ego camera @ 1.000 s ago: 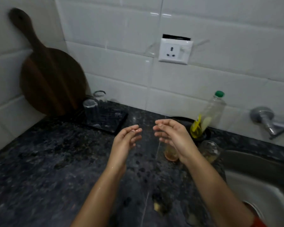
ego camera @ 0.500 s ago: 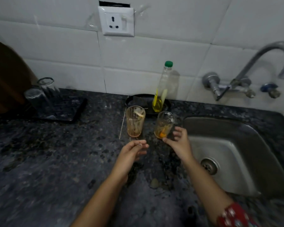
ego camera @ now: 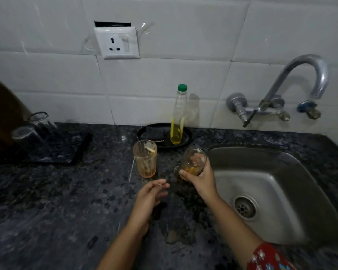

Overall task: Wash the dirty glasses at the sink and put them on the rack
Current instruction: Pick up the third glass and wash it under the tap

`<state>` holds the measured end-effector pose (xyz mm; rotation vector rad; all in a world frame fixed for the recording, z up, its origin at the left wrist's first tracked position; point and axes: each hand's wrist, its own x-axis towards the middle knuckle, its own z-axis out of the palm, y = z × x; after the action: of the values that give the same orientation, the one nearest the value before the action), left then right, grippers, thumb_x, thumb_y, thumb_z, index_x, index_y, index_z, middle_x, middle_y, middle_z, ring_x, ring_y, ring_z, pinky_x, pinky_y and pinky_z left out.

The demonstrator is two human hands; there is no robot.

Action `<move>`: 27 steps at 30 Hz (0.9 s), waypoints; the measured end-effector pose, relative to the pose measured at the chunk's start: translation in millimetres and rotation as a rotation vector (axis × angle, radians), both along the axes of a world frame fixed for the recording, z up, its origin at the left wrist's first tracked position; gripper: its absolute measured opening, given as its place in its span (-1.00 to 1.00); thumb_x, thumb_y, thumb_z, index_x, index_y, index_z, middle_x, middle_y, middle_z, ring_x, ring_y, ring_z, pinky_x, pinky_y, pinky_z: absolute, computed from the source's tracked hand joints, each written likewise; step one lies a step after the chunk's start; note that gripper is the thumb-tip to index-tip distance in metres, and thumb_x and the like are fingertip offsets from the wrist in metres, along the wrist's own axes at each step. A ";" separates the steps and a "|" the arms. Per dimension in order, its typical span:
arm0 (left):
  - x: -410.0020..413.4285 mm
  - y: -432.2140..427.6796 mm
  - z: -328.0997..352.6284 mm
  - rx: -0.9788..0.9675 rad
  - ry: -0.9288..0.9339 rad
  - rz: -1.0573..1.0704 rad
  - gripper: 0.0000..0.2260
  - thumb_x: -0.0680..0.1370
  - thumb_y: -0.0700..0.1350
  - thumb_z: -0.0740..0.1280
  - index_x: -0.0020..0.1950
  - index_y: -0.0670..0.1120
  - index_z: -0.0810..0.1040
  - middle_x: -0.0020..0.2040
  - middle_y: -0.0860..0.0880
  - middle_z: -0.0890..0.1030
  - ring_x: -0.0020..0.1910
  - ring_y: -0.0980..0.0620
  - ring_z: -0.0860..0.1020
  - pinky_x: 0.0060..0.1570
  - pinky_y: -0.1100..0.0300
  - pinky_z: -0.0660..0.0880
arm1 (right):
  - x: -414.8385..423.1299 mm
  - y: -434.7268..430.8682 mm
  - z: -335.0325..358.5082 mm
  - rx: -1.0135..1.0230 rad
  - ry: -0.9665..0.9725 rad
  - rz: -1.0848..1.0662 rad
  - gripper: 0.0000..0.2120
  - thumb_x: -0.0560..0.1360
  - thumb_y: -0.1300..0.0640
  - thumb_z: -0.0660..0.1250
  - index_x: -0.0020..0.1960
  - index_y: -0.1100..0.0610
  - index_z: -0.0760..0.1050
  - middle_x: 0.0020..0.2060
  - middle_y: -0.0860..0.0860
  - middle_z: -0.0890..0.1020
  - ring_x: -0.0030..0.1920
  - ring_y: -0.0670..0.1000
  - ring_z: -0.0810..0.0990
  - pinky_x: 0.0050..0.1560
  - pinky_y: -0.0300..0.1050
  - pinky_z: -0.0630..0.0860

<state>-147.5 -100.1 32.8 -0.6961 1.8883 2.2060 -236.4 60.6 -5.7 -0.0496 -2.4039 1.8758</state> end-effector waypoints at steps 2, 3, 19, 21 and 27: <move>-5.7 15.7 2.0 -0.004 -0.001 0.009 -0.85 0.63 -0.14 0.22 0.07 -0.02 0.59 0.01 0.02 0.69 0.00 0.04 0.63 0.04 0.15 0.45 | 6.9 21.7 2.8 -0.039 0.004 -0.026 -0.41 0.22 0.19 0.62 0.08 -0.14 0.39 0.05 -0.13 0.57 0.10 -0.13 0.55 0.14 -0.13 0.50; -8.6 25.9 2.9 -0.004 0.003 0.008 -0.85 0.63 -0.14 0.23 0.06 -0.03 0.60 0.02 0.00 0.69 0.00 0.04 0.62 0.02 0.15 0.44 | 11.1 34.6 4.5 -0.047 -0.002 -0.031 -0.42 0.22 0.19 0.61 0.06 -0.16 0.40 0.05 -0.15 0.58 0.09 -0.16 0.55 0.12 -0.14 0.51; -32.5 257.3 15.3 -0.098 0.145 0.033 -0.86 0.61 -0.16 0.27 0.12 -0.06 0.59 0.04 -0.01 0.68 -0.05 0.07 0.62 -0.03 0.22 0.45 | 20.2 260.2 25.5 -0.033 -0.035 0.037 -0.39 0.18 0.13 0.63 0.14 -0.02 0.45 0.00 -0.19 0.59 0.00 -0.23 0.57 -0.06 -0.35 0.49; -50.8 270.0 22.6 -0.176 0.194 0.046 -0.85 0.61 -0.17 0.27 0.16 -0.09 0.56 0.09 -0.05 0.66 -0.02 0.07 0.60 -0.12 0.33 0.47 | 15.0 274.3 28.6 -0.040 -0.052 0.032 -0.41 0.17 0.14 0.64 0.10 -0.05 0.45 0.01 -0.17 0.59 -0.01 -0.19 0.59 0.01 -0.24 0.52; -150.3 289.4 59.2 -0.604 0.242 0.003 -0.48 0.62 0.03 0.21 0.52 -0.14 0.20 0.38 -0.15 0.46 0.32 -0.13 0.45 0.32 0.04 0.36 | -7.3 295.1 31.9 -0.008 -0.073 0.037 -0.46 0.13 0.09 0.65 -0.04 -0.12 0.43 -0.06 -0.19 0.59 -0.02 -0.15 0.59 0.09 -0.08 0.54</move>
<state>-297.8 189.3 91.9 -0.5163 2.7160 1.7727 -243.7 355.8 26.2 -0.0764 -2.4607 1.9324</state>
